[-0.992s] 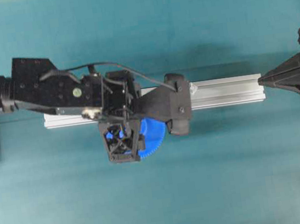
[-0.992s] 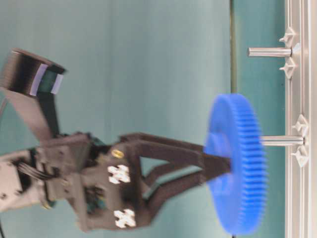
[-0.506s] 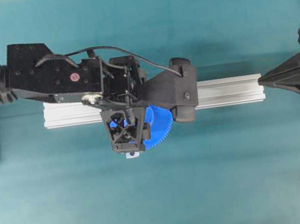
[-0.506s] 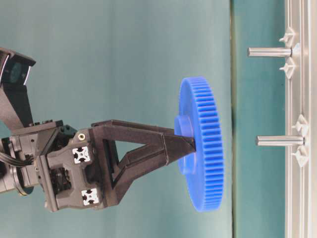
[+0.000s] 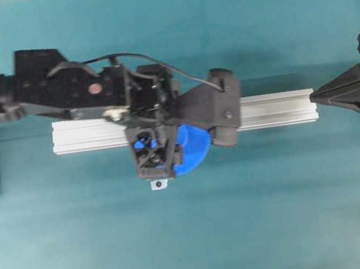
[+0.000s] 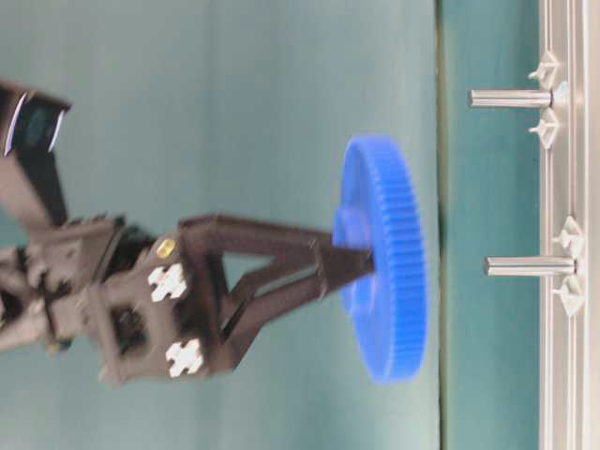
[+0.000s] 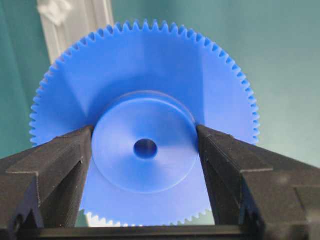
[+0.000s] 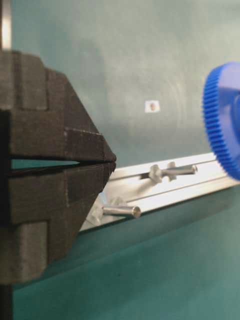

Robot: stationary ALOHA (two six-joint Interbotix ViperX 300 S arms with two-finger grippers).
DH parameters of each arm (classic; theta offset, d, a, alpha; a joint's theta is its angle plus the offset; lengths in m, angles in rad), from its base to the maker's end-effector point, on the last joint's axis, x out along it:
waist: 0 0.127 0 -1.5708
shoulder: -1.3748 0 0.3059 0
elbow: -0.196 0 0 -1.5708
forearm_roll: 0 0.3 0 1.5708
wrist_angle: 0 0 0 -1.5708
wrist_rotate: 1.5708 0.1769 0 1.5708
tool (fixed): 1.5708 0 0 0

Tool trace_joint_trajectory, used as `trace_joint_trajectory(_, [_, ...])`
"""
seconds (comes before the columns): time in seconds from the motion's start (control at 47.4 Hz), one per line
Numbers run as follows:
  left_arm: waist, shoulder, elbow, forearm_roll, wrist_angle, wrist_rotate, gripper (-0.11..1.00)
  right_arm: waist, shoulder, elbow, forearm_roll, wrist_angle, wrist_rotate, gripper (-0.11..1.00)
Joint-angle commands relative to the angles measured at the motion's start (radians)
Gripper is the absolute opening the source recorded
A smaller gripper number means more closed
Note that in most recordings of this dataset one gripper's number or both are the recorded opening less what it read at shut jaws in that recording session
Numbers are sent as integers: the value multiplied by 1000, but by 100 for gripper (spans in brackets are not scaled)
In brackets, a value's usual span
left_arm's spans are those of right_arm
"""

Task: Find the location of the shaft and insert the large gear.
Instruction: 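Carry the gear over the right-hand metal shaft on the rail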

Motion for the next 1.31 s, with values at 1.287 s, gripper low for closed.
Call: trace_joint_trajectory(1.287, [103,362,-534,3,167,206,70,-5,-6,-11,-2,-5,9,-1])
